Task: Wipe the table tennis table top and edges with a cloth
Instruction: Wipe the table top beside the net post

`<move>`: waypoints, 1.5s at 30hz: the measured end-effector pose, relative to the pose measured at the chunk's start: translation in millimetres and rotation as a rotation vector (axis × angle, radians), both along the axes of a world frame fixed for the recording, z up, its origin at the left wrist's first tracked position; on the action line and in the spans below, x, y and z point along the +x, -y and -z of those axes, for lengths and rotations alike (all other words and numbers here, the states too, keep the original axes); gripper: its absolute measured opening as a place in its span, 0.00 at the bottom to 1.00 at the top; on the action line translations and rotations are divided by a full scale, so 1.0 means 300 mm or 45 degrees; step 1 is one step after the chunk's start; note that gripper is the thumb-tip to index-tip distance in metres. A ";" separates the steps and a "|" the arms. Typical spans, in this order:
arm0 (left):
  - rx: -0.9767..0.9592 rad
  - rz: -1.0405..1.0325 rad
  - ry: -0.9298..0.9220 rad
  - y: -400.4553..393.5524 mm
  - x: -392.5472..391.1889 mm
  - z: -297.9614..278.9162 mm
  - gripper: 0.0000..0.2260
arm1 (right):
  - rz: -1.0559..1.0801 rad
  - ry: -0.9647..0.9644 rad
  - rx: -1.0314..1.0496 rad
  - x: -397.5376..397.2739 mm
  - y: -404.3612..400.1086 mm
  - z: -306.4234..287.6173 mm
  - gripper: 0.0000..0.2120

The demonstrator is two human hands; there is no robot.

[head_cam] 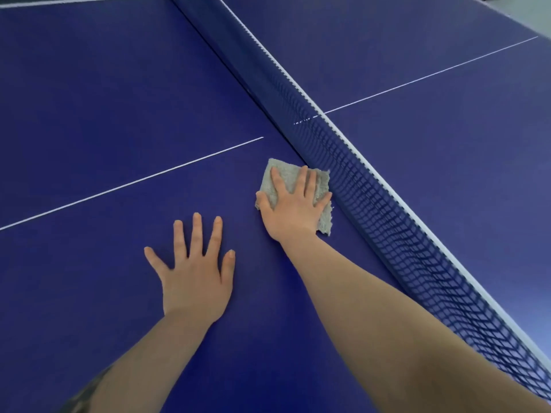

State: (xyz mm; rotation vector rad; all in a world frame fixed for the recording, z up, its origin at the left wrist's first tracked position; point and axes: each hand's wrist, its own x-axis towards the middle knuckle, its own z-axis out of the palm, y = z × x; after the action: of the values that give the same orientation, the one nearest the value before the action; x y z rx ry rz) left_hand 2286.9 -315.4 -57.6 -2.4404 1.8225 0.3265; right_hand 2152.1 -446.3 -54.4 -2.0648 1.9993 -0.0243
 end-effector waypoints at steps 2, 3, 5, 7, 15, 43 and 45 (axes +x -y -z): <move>-0.008 -0.004 -0.018 -0.040 -0.020 -0.002 0.29 | 0.073 0.017 0.005 -0.050 -0.067 -0.001 0.30; -0.015 -0.002 -0.026 -0.069 -0.034 -0.004 0.29 | 0.106 0.026 0.010 -0.074 -0.105 -0.001 0.29; -0.029 -0.004 -0.053 -0.134 -0.064 -0.006 0.28 | 0.161 0.033 0.024 -0.123 -0.185 -0.003 0.29; -0.044 0.004 -0.075 -0.203 -0.096 -0.005 0.28 | 0.204 0.024 0.043 -0.173 -0.266 -0.007 0.28; -0.033 0.099 -0.033 -0.468 -0.231 0.030 0.25 | 0.361 0.019 0.073 -0.374 -0.592 -0.013 0.27; -0.027 0.563 -0.088 -1.083 -0.535 0.038 0.26 | 1.216 0.482 -0.400 -0.901 -1.666 0.048 0.21; -0.044 0.711 -0.142 -1.130 -0.567 0.032 0.27 | 1.411 0.607 -0.590 -0.920 -1.740 0.021 0.19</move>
State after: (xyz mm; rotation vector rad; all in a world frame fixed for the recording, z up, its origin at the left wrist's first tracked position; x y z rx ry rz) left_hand 2116.9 23.6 -67.3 -1.8447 2.4614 0.3876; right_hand 1876.1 75.6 -60.6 -0.7070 2.6185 -1.1302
